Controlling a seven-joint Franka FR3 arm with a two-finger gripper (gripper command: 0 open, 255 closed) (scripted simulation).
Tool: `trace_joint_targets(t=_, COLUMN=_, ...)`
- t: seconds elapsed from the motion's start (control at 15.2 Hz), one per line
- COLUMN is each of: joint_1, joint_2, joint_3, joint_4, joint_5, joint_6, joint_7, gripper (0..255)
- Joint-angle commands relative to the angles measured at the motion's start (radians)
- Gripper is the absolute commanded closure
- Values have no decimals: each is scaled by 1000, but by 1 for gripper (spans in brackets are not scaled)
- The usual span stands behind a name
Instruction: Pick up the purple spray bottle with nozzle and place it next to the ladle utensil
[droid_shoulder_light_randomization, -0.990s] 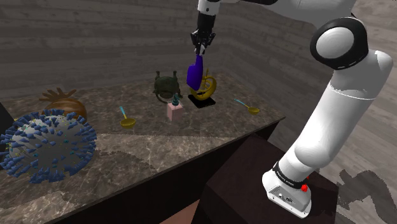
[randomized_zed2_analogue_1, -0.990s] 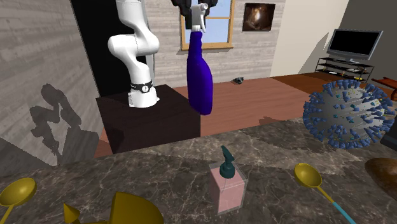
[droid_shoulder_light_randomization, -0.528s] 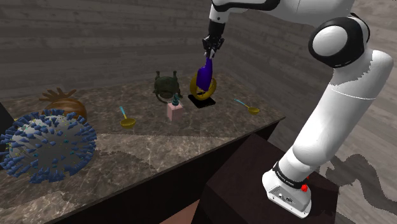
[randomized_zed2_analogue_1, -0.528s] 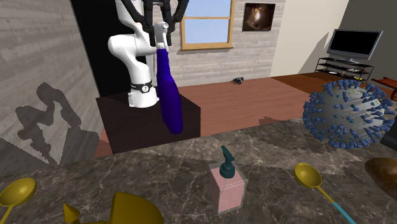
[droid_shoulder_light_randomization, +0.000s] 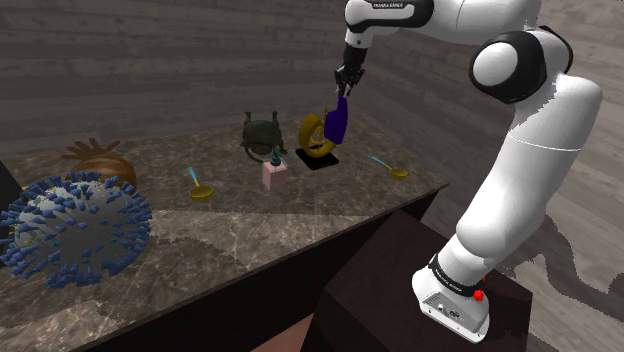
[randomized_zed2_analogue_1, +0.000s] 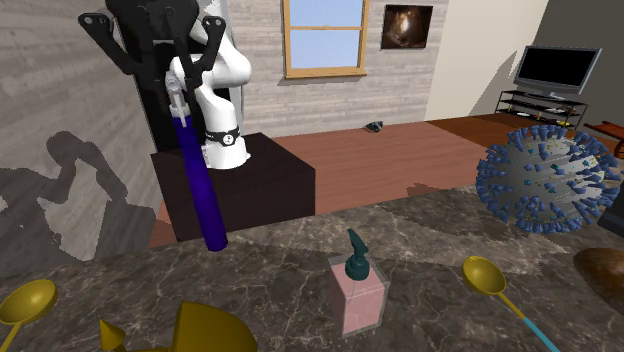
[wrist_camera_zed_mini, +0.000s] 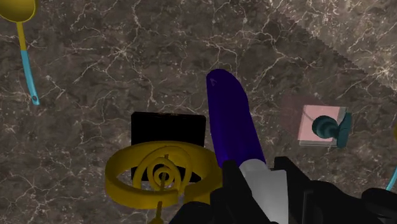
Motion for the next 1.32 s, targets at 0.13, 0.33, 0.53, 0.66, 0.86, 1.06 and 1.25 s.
trace_joint_targets(t=0.13, joint_1=-53, joint_2=55, joint_3=-30, joint_4=28, joint_5=14, joint_6=27, joint_7=-85, gripper=255)
trace_joint_targets(t=0.33, joint_1=-93, joint_2=108, joint_3=-48, joint_4=68, joint_5=27, joint_6=38, joint_7=-144, gripper=255)
trace_joint_targets(t=0.53, joint_1=-134, joint_2=169, joint_3=-63, joint_4=123, joint_5=41, joint_6=43, joint_7=-201, gripper=255)
trace_joint_targets(t=0.66, joint_1=-163, joint_2=215, joint_3=-71, joint_4=169, joint_5=51, joint_6=42, joint_7=-237, gripper=255)
trace_joint_targets(t=0.86, joint_1=-208, joint_2=292, joint_3=-81, joint_4=255, joint_5=66, joint_6=32, joint_7=-288, gripper=255)
trace_joint_targets(t=1.06, joint_1=-256, joint_2=383, joint_3=-87, joint_4=365, joint_5=82, joint_6=11, joint_7=-335, gripper=255)
trace_joint_targets(t=1.25, joint_1=-307, joint_2=495, joint_3=-89, joint_4=515, joint_5=97, joint_6=-29, joint_7=-377, gripper=255)
